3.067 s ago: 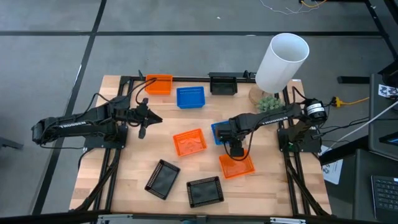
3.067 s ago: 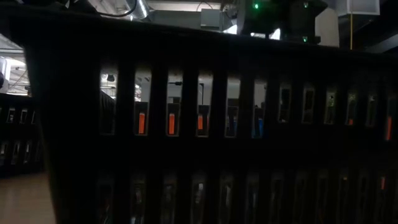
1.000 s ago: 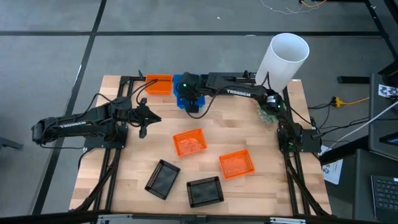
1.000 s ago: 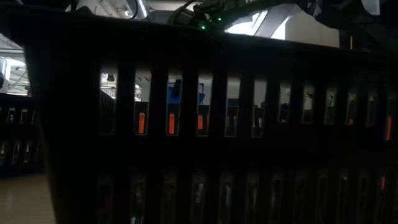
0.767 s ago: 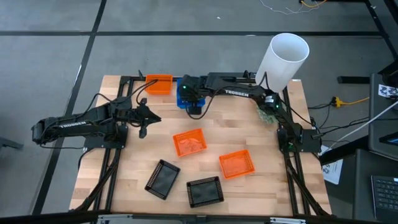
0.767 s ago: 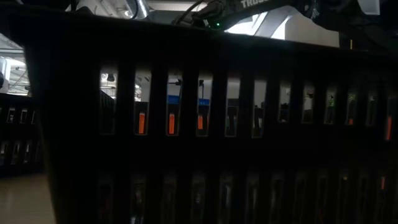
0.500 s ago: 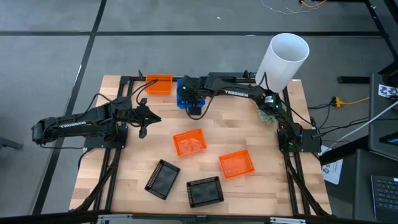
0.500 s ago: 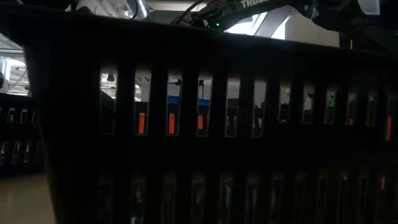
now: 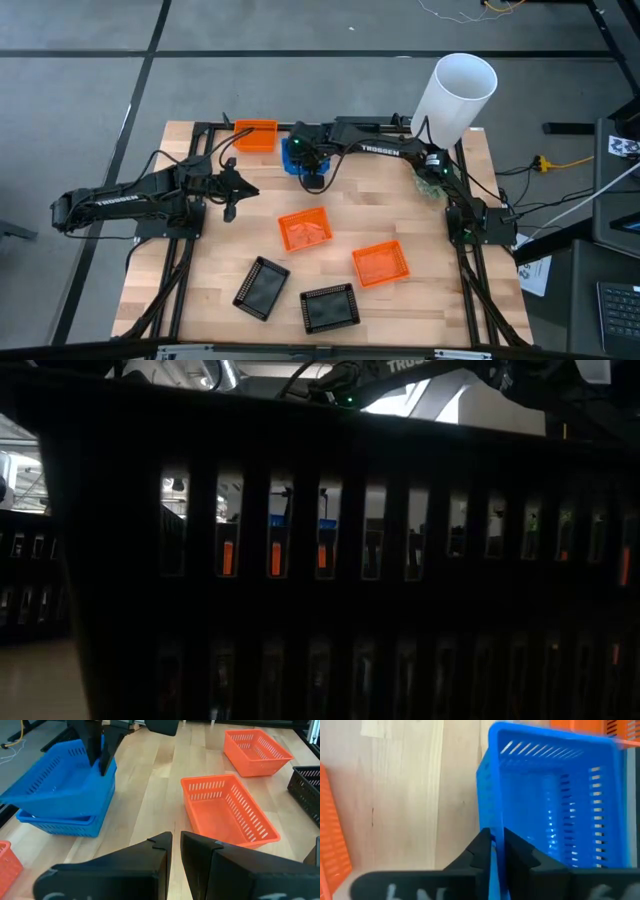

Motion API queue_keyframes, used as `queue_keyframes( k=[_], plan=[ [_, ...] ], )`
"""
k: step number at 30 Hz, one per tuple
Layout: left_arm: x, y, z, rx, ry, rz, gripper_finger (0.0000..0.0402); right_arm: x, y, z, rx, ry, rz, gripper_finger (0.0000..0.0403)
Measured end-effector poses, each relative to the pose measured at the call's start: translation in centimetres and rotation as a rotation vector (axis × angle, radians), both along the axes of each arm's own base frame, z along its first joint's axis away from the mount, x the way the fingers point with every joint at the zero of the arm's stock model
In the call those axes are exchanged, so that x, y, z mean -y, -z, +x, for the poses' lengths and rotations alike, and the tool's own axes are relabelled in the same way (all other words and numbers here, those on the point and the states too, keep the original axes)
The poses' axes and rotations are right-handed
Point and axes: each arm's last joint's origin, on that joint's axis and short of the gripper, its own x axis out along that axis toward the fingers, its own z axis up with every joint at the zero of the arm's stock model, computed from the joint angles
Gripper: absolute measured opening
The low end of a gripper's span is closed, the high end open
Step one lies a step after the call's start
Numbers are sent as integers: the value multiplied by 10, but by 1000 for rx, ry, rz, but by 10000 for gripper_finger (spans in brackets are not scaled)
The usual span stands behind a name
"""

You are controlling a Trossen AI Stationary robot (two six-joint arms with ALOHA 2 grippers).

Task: Stack baskets by color
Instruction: Stack the bottom blue bin on the top blue bin

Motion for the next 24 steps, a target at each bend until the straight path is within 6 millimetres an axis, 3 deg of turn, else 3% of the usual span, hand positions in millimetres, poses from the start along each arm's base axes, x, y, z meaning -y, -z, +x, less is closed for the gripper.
queue_keyframes(
  k=[7, 24],
  plan=[
    [0, 0, 0, 0, 0, 0, 30, 2, 0, -1, -16, 31, -55, 73],
    [0, 0, 0, 0, 0, 0, 30, 4, -1, 0, -13, 55, -96, 75]
  ],
)
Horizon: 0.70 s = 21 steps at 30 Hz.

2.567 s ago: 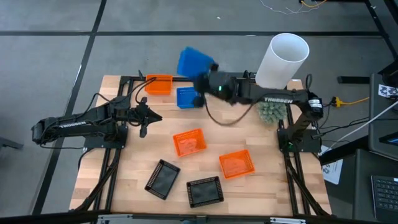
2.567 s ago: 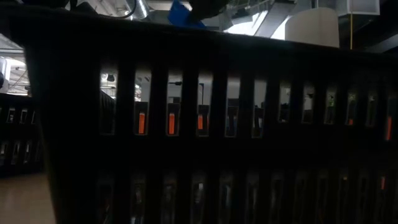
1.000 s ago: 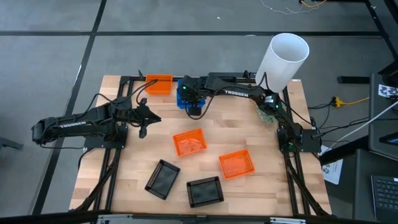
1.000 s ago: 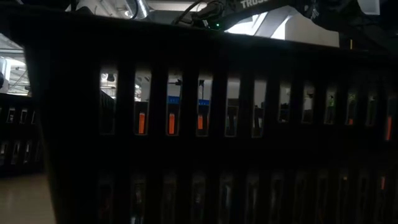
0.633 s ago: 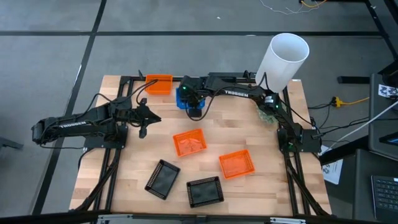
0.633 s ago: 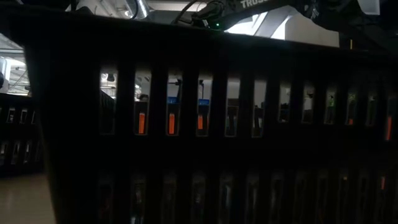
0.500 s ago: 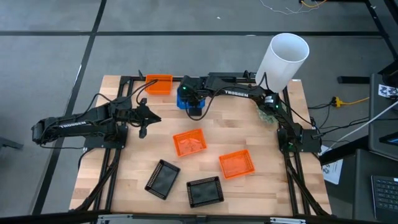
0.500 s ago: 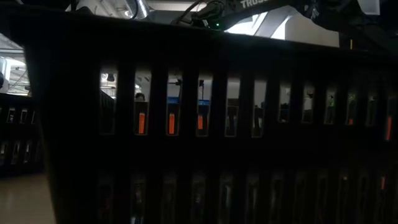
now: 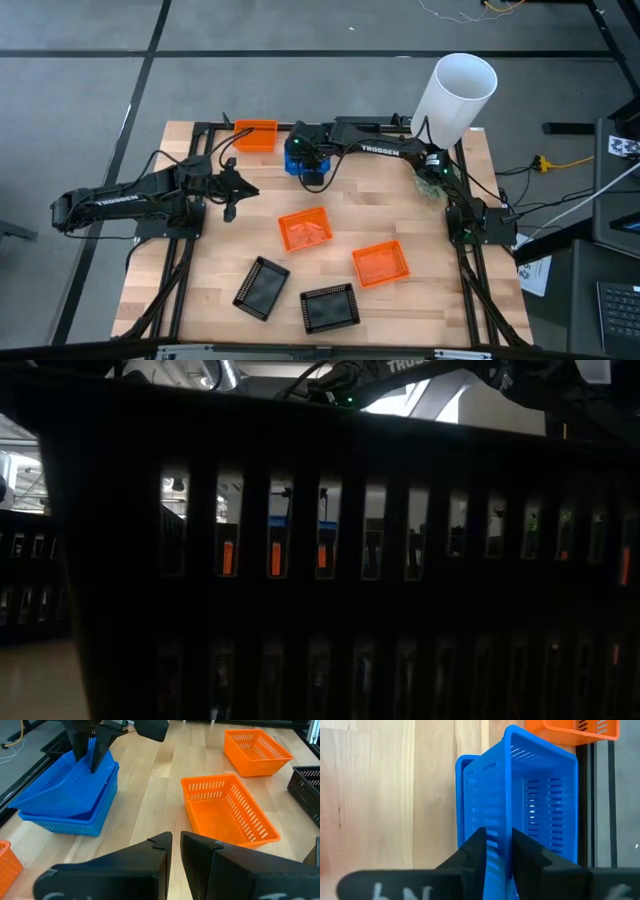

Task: Stack baskets by color
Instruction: Stack the bottom blue bin on the top blue bin

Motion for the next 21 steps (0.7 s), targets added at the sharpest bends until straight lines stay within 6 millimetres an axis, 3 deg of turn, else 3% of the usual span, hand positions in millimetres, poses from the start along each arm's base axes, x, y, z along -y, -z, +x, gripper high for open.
queue_keyframes(
  k=[8, 16, 21],
  plan=[
    [0, 0, 0, 0, 0, 0, 30, 2, 4, 1, -17, 19, -37, 75],
    [0, 1, 0, -7, 0, -3, 30, 3, 38, 8, -90, 13, -19, 75],
    [0, 1, 0, -11, 0, -4, 30, 4, 40, 9, -96, 9, -32, 84]
  ],
)
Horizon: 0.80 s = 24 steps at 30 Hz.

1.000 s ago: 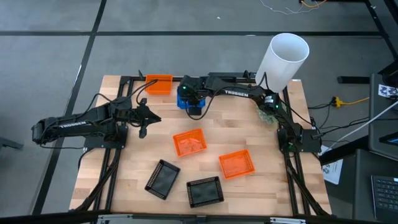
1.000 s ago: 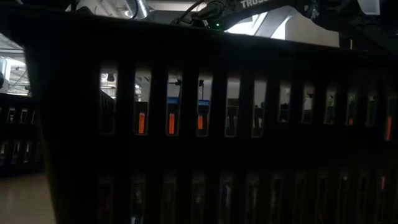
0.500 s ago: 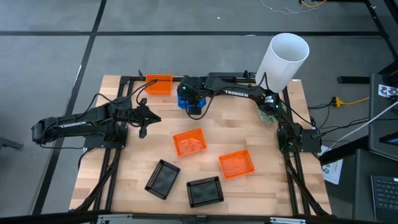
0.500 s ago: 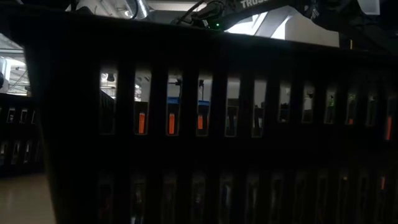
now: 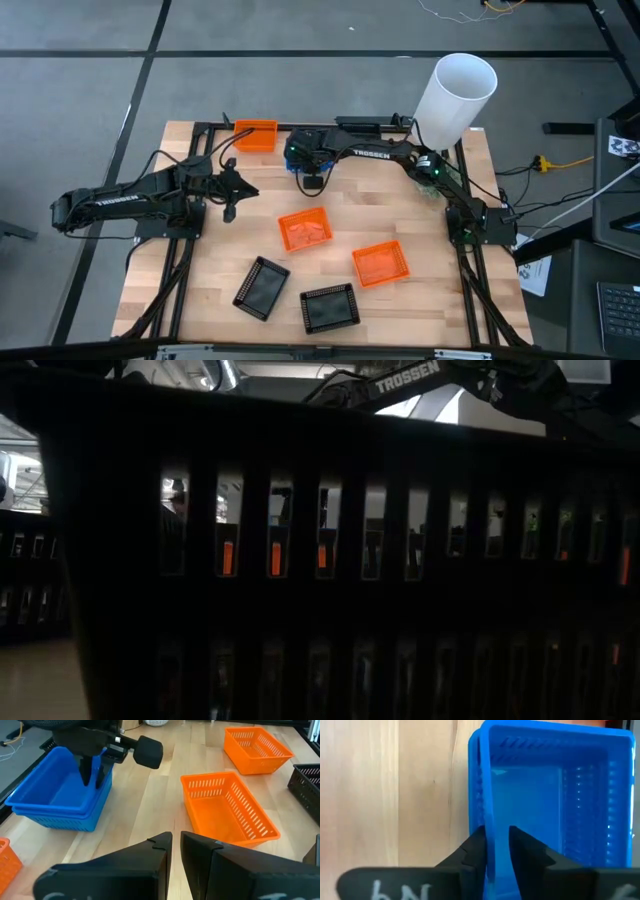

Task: Stack baskets by color
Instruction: Stack the bottom blue bin on the top blue bin, then stack the bottom orange bin on the middle orange bin

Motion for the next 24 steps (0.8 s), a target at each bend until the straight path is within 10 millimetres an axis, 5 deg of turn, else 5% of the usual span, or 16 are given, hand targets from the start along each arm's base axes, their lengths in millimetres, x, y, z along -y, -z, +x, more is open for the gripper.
queue_keyframes(
  k=[16, 24],
  plan=[
    [0, 1, -1, -14, 0, -5, 30, -2, -11, -6, -66, 20, -30, 170],
    [0, 2, -1, -17, 0, -5, 30, -29, -29, -11, -82, 17, -16, 171]
  ],
)
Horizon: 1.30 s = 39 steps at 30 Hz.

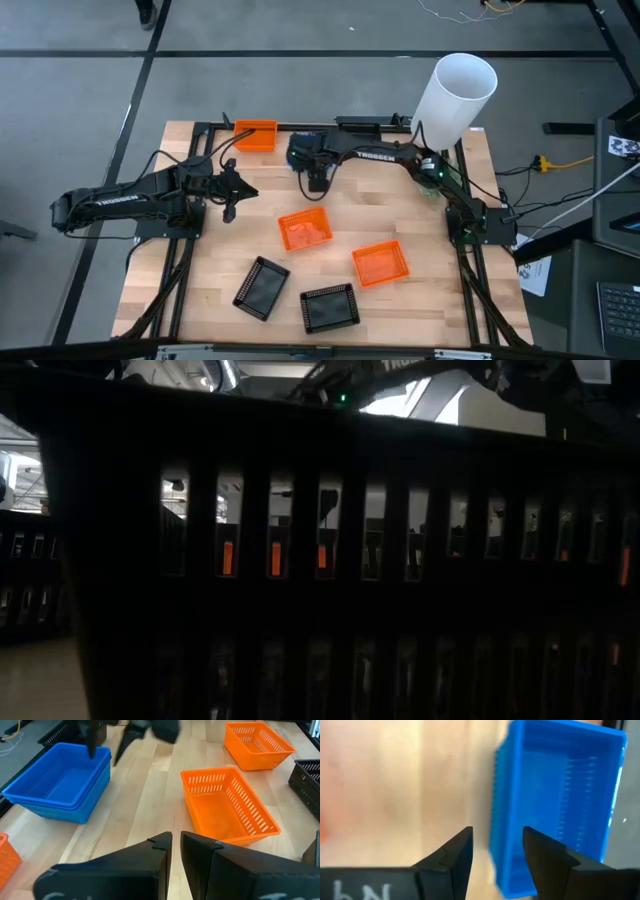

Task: Stack baskets by color
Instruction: Stack the bottom orange bin on the middle orange bin

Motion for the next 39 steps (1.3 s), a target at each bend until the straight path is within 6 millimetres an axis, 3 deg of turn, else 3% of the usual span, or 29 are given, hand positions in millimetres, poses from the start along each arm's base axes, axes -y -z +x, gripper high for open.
queue_keyframes(
  k=[5, 12, 16, 20, 31, 39],
  plan=[
    [0, 0, 0, -1, -3, 2, 30, -34, -11, -6, -28, -20, 123, 171],
    [-1, 0, 0, -6, -22, 9, 30, -84, -3, -24, -256, -49, 360, 171],
    [-1, 0, 0, -7, -23, 9, 30, -101, -3, -37, -401, 66, 379, 171],
    [-1, 1, 0, -12, -23, 8, 30, -118, -3, -39, -400, 140, 393, 171],
    [0, 1, -1, -19, -23, 5, 30, -183, -17, -51, -400, 15, 388, 171],
    [-1, 1, -1, -18, -24, 4, 30, -197, 3, -99, -572, 72, 346, 171]
  ],
)
